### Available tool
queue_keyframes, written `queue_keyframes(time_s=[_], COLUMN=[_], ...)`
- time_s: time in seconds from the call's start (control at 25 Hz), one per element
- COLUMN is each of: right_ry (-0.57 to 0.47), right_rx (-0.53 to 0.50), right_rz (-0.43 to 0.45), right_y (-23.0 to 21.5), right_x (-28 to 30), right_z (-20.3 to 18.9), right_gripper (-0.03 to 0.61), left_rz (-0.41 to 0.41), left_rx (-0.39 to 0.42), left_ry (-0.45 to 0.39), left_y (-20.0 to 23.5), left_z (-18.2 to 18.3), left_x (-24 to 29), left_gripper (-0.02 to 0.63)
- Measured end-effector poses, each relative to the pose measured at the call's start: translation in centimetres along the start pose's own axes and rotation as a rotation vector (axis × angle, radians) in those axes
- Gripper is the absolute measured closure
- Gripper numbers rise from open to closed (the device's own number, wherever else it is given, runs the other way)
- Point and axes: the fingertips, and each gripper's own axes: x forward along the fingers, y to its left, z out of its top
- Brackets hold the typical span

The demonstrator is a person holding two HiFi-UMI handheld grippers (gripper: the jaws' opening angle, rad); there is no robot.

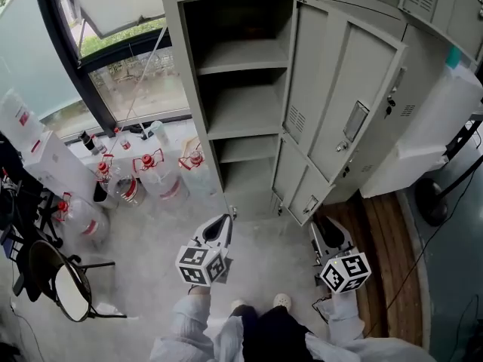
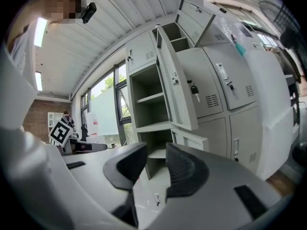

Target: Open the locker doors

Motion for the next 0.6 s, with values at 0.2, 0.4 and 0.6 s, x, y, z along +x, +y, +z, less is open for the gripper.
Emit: queue_keyframes(time_s=[0.2,0.4,0.6], right_ry=[-0.008,-0.034,-0.051], right_rx=[-0.017,-0.017,-0.022], right_rz=[0.091,0.115,0.121], right_y=[2.6,3.6,4.2], right_x=[-0.8,-1.3,-2.0], right_z=[2.9,5.4,7.1], right_gripper=[0.474,0.474,0.474], left_rz=[-0.025,-0.052,-0.051], left_rx=[0.043,0.072,0.110], left_ry=[-0.017,-0.042,-0.087], left_y=[-1.1,-2.7,-4.6], left_z=[2.7,5.1,7.5], left_x=[-1.7,-3.0,-4.1], left_gripper=[0.601,0.601,0.601])
